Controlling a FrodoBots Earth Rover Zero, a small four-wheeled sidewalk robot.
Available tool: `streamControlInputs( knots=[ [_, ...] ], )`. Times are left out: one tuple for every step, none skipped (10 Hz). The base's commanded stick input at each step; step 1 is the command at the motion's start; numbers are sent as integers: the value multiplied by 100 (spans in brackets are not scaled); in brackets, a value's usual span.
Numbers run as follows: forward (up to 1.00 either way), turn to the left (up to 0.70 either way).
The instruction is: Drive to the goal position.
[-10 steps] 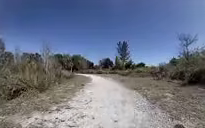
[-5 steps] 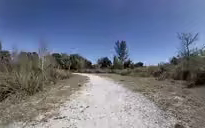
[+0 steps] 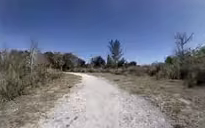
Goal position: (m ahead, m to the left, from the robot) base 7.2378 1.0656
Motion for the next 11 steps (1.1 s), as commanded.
streamControlInputs(
  knots=[
    [70,0],
    [70,0],
    [70,0],
    [70,0],
    [70,0],
    [70,0],
    [70,0],
    [70,0],
    [70,0],
    [70,0],
    [70,0]
  ],
)
